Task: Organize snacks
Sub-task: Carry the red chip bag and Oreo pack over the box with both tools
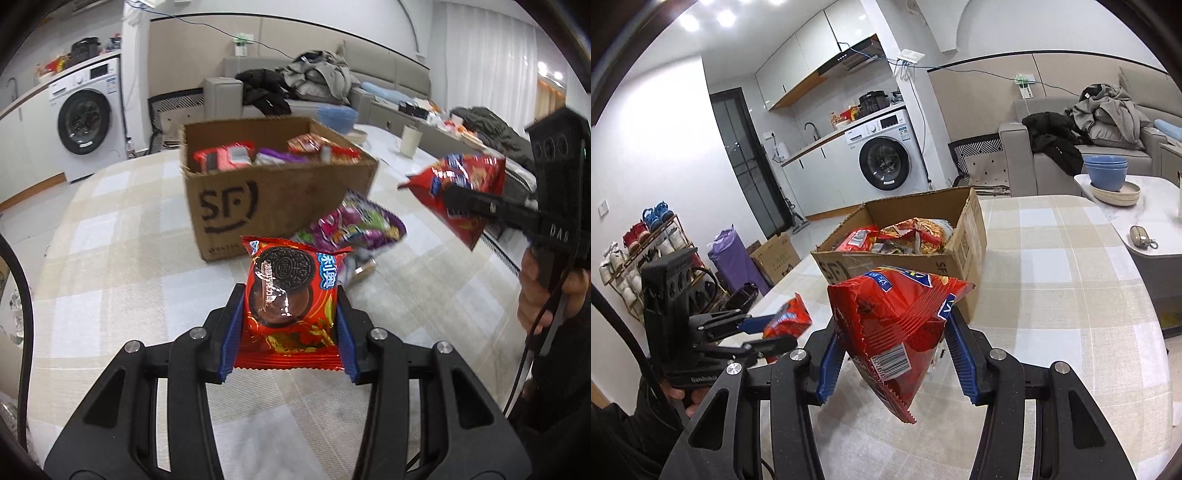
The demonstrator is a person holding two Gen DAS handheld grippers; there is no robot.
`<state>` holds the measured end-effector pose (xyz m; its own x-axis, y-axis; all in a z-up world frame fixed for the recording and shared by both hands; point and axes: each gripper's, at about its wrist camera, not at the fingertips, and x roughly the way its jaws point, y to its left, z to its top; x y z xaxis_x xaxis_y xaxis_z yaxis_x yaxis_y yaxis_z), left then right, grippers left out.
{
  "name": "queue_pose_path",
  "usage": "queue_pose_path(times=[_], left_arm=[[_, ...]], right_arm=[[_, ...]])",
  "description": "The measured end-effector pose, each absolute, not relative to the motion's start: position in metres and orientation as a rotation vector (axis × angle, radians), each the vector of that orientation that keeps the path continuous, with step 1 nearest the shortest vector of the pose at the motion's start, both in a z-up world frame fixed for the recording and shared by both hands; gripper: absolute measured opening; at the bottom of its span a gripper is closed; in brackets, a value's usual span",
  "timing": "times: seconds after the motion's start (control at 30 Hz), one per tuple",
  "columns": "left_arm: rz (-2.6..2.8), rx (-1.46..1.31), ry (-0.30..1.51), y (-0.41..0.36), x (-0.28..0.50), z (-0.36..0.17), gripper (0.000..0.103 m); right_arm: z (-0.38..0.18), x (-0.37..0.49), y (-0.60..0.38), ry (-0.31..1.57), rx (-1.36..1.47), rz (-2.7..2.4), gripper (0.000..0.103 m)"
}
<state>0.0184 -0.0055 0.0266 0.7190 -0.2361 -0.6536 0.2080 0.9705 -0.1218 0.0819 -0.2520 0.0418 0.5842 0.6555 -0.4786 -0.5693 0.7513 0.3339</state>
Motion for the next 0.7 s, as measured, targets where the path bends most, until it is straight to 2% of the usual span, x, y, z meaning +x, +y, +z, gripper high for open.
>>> queue_pose_path(times=[0.37,0.7], left_arm=[[-0.203,-0.067,0.635,0.005,0.019,0.070,0.041],[-0.148,-0.105,0.611,0.010,0.050,0.086,0.041]], right_arm=[[0.060,0.085,-0.239,0.548,0.173,0.694,0.053],[0.070,0.103,-0.228,0.533,0.168,0.670,0.053]])
